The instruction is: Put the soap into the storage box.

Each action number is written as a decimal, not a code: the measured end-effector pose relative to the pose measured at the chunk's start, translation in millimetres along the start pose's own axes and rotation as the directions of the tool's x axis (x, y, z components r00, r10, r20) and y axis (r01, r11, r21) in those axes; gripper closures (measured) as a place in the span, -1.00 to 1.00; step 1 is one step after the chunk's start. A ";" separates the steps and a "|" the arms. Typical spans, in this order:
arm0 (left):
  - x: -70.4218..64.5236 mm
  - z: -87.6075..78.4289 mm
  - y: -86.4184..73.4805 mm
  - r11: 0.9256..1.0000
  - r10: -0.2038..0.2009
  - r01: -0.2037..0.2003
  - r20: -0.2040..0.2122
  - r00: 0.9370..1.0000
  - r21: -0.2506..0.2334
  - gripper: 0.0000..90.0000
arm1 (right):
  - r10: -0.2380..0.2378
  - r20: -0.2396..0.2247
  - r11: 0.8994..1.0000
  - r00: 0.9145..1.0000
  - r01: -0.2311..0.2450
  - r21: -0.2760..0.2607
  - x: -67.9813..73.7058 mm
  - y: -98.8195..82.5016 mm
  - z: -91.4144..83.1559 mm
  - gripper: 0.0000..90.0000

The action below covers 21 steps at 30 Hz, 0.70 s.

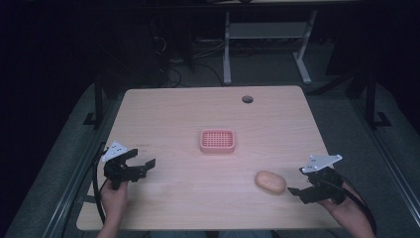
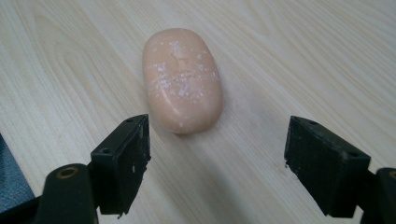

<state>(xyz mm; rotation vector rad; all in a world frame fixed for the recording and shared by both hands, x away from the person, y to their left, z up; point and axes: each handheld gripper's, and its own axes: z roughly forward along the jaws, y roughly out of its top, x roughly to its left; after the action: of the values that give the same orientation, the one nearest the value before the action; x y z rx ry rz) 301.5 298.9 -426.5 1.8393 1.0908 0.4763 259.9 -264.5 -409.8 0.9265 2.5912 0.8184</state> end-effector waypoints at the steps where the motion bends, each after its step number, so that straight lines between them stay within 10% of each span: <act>1: 0.1 -0.2 0.0 1.000 0.005 -0.005 -0.001 1.000 0.003 -0.68 | -0.008 -0.002 1.000 1.000 0.008 0.003 0.7 2.5 0.8 -0.51; 21: 1.7 -3.2 0.1 1.000 -0.005 0.005 -0.002 1.000 -0.009 -0.68 | -0.091 -0.021 0.994 0.996 0.092 0.061 9.6 33.6 18.7 -0.51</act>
<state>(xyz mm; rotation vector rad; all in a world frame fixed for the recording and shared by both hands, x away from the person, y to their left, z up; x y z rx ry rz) 300.2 301.9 -425.0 1.8281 1.0926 0.4790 277.2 -229.0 -405.5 0.8139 2.6669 0.7293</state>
